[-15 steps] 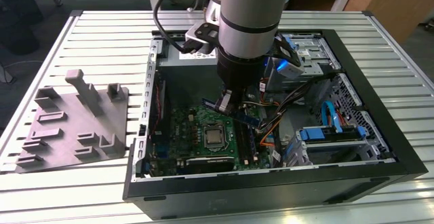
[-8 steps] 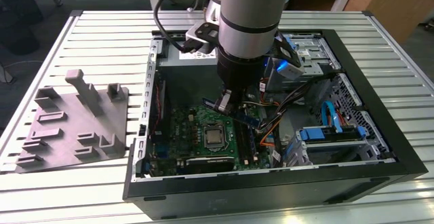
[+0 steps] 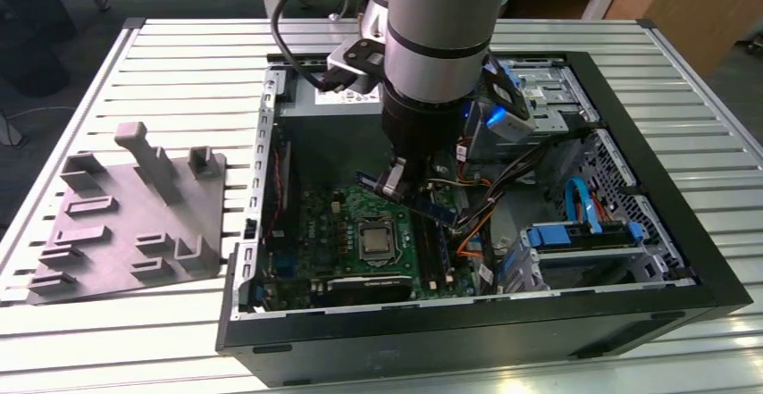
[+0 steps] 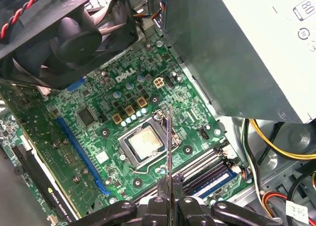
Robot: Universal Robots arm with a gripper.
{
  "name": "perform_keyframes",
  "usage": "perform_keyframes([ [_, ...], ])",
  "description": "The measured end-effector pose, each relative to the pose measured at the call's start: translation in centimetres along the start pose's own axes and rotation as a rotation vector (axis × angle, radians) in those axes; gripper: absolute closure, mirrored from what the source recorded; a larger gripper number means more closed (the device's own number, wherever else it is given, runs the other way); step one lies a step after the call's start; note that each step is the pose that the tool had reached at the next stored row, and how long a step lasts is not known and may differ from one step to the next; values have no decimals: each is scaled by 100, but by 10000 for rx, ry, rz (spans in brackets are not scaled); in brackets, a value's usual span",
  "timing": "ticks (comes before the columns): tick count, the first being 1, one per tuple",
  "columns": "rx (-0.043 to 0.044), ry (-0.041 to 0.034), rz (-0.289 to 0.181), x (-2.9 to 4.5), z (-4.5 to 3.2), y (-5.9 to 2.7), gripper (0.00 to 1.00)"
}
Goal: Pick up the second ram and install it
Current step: 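Insert the second ram into the second slot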
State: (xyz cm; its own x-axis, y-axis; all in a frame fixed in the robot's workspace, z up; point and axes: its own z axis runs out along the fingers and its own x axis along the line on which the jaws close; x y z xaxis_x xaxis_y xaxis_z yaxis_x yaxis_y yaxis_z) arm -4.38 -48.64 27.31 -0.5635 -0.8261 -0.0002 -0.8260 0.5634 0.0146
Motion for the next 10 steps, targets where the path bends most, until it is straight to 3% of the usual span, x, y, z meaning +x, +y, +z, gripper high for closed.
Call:
perform_keyframes([
  [10, 0, -4, 244, 0, 0, 0, 86],
])
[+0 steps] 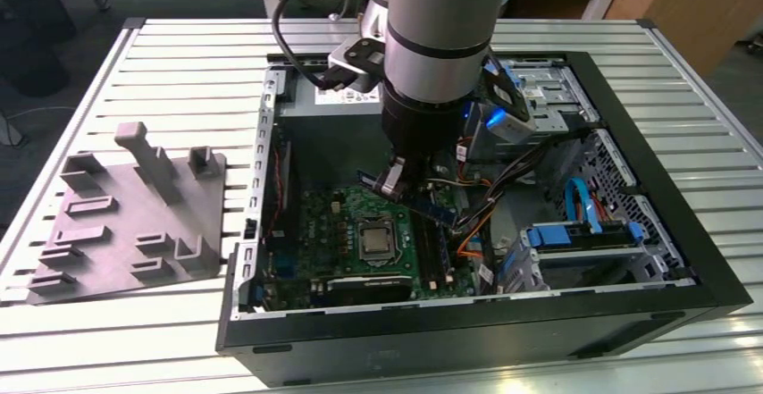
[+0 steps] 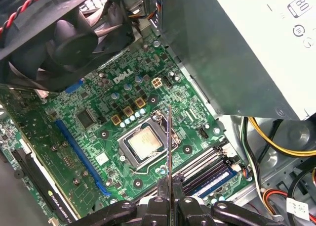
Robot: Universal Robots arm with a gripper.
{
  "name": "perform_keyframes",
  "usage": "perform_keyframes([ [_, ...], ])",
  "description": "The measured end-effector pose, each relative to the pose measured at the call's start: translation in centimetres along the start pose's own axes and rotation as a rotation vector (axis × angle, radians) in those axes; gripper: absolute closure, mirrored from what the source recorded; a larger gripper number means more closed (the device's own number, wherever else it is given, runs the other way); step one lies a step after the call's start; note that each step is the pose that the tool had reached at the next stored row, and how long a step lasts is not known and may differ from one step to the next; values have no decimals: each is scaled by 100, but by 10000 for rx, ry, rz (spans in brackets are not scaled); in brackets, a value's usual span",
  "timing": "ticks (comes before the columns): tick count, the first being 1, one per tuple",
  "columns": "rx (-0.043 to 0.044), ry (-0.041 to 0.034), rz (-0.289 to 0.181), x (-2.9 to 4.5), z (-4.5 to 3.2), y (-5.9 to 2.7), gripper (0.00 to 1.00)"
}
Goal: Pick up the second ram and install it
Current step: 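Insert the second ram into the second slot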
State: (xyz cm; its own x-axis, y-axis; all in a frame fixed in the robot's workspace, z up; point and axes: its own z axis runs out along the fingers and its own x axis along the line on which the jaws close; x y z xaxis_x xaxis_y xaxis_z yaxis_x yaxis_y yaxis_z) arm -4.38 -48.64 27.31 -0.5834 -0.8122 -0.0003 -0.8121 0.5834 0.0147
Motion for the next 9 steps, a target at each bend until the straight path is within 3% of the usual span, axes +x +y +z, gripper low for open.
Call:
perform_keyframes([
  [9, 0, -3, 215, 0, 0, 0, 86],
])
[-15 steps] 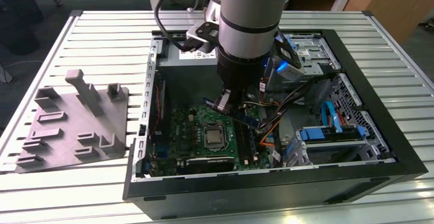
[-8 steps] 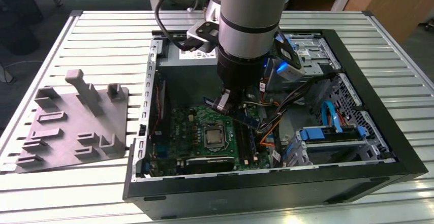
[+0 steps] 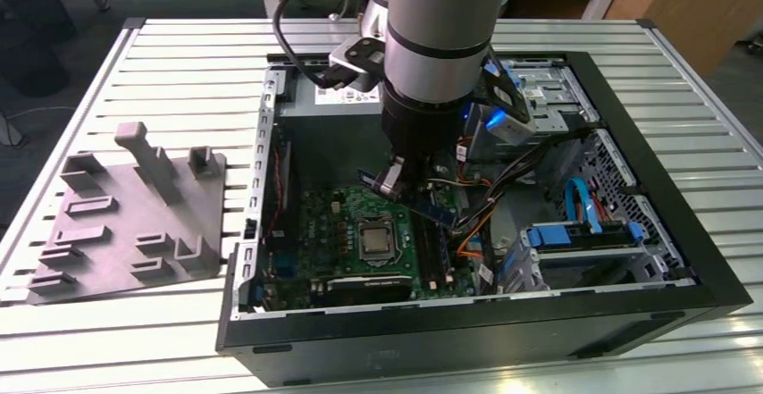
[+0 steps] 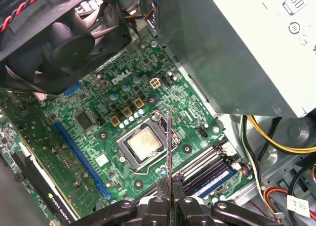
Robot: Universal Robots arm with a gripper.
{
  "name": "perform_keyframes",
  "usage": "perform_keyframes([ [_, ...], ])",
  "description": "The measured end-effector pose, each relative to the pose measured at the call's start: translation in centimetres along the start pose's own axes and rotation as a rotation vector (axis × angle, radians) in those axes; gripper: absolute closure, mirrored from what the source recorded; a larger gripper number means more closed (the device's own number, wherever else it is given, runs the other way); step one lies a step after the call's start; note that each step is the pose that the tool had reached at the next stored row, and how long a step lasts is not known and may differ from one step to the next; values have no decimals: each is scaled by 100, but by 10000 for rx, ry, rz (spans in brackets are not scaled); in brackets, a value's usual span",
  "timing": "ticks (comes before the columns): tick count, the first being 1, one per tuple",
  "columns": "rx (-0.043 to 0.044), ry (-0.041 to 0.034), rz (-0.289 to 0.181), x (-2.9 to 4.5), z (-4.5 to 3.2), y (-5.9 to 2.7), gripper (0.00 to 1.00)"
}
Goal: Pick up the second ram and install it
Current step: 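Insert the second ram into the second slot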
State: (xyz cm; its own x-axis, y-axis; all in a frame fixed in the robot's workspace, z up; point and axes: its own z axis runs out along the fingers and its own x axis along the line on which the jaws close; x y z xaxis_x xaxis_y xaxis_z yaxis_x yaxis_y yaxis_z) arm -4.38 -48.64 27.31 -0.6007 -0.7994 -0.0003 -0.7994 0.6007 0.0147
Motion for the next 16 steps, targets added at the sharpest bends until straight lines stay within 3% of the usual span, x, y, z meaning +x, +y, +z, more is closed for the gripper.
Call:
perform_keyframes([
  [16, 0, -5, 380, 0, 0, 0, 86],
])
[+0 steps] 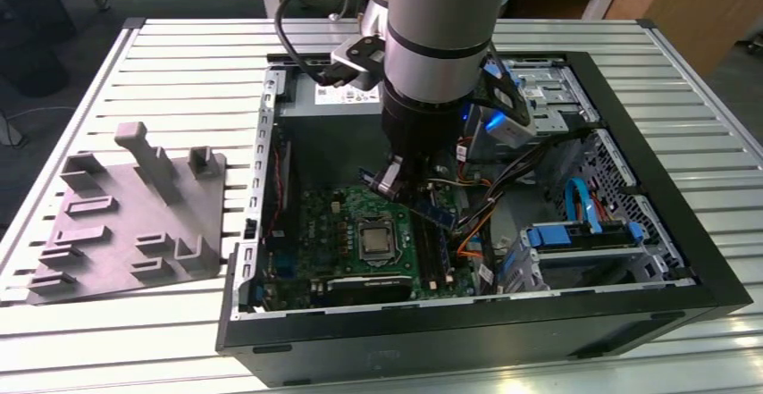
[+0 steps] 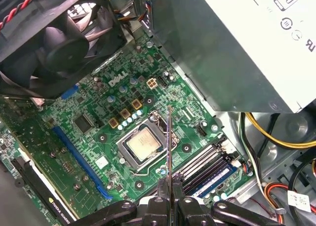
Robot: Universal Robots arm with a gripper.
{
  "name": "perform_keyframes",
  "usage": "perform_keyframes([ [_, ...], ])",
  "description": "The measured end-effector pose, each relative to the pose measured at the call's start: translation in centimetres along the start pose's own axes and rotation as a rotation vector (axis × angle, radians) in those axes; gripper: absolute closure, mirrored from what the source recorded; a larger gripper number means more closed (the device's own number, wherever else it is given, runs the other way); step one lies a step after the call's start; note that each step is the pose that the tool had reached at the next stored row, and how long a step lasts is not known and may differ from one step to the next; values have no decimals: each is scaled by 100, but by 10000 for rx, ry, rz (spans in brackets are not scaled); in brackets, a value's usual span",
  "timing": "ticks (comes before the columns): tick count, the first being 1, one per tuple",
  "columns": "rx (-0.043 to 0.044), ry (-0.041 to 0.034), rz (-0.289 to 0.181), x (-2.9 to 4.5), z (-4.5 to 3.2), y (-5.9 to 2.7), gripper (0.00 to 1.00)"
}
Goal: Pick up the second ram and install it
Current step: 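Insert the second ram into the second slot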
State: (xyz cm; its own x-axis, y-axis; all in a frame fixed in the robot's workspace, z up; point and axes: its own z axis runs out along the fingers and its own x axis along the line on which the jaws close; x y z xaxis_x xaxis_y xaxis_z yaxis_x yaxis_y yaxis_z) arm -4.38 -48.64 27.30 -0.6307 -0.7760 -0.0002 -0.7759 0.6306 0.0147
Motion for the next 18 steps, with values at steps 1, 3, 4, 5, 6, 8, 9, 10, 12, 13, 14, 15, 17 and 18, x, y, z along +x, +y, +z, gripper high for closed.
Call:
perform_keyframes([
  [1, 0, -1, 23, 0, 0, 0, 86],
  [3, 0, -2, 148, 0, 0, 0, 86],
  [4, 0, -3, 173, 0, 0, 0, 86],
  [5, 0, -3, 196, 0, 0, 0, 86],
  [6, 0, -3, 222, 0, 0, 0, 86],
  [8, 0, -4, 270, 0, 0, 0, 86],
  [9, 0, -4, 294, 0, 1, 0, 86],
  [10, 0, -5, 318, 0, 1, 0, 86],
  [12, 0, -5, 363, 0, 1, 0, 86],
  [13, 0, -6, 385, 0, 1, 0, 86],
  [14, 0, -7, 408, 0, 1, 0, 86],
  [15, 0, -7, 431, 0, 1, 0, 86],
  [17, 0, -7, 478, 0, 1, 0, 86],
  [18, 0, -7, 500, 0, 1, 0, 86],
])
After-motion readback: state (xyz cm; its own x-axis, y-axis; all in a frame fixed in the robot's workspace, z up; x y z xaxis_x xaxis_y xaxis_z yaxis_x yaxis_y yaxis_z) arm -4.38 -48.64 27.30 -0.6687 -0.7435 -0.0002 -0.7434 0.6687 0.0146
